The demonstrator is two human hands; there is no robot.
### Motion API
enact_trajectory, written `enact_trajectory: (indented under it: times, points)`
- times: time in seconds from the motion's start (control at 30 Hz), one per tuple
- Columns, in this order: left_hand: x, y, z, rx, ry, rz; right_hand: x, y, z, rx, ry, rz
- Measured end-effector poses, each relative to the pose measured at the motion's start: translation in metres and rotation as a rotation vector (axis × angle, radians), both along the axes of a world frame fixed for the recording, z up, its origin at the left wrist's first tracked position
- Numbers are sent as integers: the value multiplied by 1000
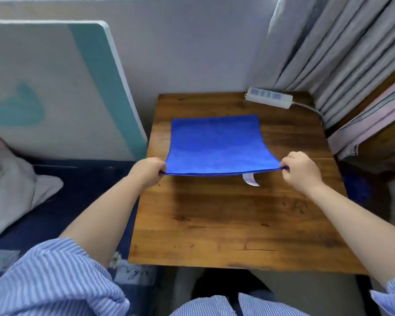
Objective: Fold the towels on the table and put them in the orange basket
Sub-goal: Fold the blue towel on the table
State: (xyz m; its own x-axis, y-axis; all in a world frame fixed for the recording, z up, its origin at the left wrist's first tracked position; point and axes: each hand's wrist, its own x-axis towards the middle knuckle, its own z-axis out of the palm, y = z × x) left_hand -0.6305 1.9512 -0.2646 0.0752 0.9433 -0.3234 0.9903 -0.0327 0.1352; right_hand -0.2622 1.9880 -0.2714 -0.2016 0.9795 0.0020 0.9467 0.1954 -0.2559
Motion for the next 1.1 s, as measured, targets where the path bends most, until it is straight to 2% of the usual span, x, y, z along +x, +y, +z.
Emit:
enact_trajectory:
  times: [0.1,0.17,0.23,0.43,0.63,0.73,0.87,1.1]
  points:
    - [17,-22,-32,-267,174,-184,11,-30,-36,-214,-249,186]
    - [26,-35,-54,-378,262,-295,14,-44,-55,-339,-443,307]
    - [31,-49,-71,-442,318,-372,14,-56,-68,-416,-553,394]
    - [40,-79,-102,-504,351,-404,11,-80,-90,-518,-675,531]
    - [42,-78,-104,-554,386,-400,6,-73,-90,-643,-750,601]
    - [44,-59,-99,-570,383,-383,-3,-52,-83,-671,-729,581]
    - [50,-17,-91,-504,362,-322,-18,-10,-78,-592,-628,520]
    - [74,65,-86,-217,129,4,-70,66,-92,-364,-344,384]
